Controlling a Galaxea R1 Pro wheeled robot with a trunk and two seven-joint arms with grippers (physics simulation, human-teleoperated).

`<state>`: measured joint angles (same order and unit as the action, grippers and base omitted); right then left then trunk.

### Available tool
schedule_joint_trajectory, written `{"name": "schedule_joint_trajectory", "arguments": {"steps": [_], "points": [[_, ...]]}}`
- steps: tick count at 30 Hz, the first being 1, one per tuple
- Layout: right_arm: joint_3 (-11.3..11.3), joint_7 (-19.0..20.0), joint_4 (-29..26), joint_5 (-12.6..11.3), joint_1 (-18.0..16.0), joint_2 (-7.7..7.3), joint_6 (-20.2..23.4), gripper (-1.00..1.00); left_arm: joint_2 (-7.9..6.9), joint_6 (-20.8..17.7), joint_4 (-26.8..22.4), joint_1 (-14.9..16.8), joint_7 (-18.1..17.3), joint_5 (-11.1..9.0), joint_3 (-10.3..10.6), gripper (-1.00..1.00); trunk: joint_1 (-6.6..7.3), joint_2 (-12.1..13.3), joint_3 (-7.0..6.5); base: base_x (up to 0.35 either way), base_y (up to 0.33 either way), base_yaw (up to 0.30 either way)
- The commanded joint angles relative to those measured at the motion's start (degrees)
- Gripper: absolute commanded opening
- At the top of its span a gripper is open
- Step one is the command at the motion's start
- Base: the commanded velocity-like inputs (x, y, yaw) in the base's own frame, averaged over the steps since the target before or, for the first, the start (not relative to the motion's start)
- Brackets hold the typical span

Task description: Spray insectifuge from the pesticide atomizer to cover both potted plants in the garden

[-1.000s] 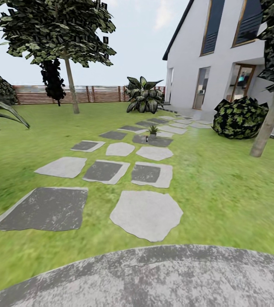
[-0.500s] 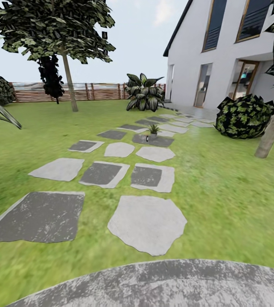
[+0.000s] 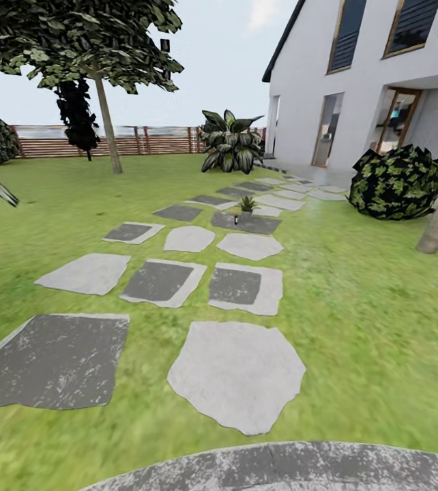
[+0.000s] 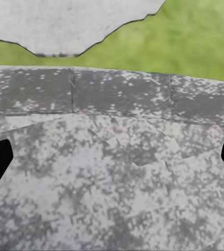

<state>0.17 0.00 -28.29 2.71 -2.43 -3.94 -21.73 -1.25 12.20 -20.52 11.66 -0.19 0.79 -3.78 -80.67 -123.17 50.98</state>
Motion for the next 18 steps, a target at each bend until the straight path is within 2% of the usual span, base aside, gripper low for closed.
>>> {"name": "schedule_joint_trajectory", "arguments": {"steps": [1,18], "points": [[0.01,-0.03,0.05,0.27,-0.01,-0.02,-0.16,1.0,0.02,0.19,0.05,0.03,-0.02,0.09,-0.18,1.0,-0.02,-0.02,0.14,0.337,0.0,0.0],[0.01,0.08,0.17,0.27,-0.03,-0.02,-0.16,1.0,0.08,0.21,1.27,0.12,0.02,0.17,-0.17,1.0,-0.02,-0.02,1.47,0.337,0.0,0.0]]}}
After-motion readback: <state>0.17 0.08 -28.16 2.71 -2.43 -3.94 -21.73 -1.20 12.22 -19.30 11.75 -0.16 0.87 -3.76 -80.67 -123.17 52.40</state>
